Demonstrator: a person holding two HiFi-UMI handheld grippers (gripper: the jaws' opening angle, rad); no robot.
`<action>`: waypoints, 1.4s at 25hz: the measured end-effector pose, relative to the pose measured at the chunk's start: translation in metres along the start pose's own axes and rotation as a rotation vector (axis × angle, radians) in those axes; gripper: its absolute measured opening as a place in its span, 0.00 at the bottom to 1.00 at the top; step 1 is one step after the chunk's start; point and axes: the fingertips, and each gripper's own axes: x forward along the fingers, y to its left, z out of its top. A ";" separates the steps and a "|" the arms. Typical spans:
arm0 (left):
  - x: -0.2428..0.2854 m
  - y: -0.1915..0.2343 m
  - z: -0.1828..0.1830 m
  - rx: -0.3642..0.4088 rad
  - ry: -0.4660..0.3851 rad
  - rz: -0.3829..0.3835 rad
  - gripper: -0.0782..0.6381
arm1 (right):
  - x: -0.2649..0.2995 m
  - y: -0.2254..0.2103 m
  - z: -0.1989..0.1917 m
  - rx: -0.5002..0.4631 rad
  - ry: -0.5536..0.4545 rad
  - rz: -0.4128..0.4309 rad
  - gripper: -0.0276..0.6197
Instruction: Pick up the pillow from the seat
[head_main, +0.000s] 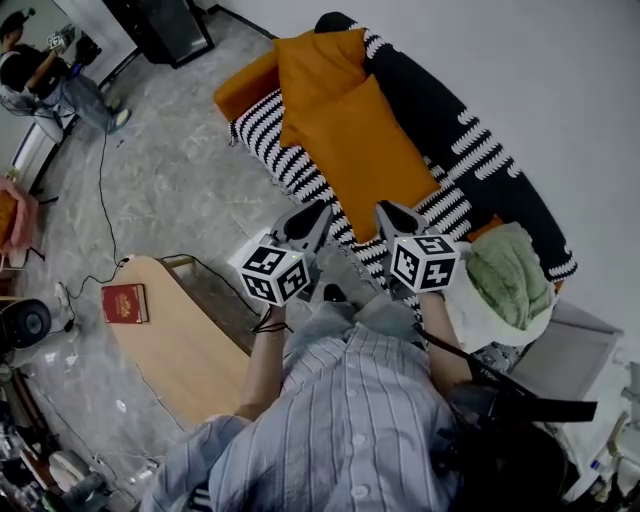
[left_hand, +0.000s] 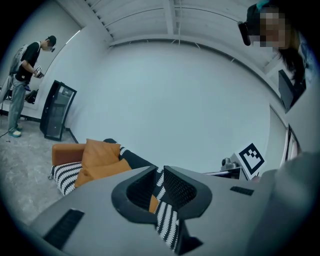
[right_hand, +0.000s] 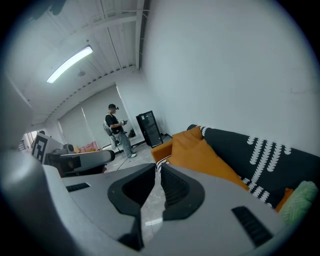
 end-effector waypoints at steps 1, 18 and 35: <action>-0.001 0.002 -0.001 -0.006 0.000 -0.001 0.17 | 0.001 0.000 -0.001 0.002 0.004 -0.004 0.11; 0.039 0.029 -0.020 -0.081 0.081 -0.011 0.17 | 0.012 -0.086 -0.008 0.167 0.023 -0.152 0.11; 0.181 0.042 0.007 -0.041 0.192 -0.050 0.17 | 0.053 -0.214 0.036 0.297 0.006 -0.213 0.11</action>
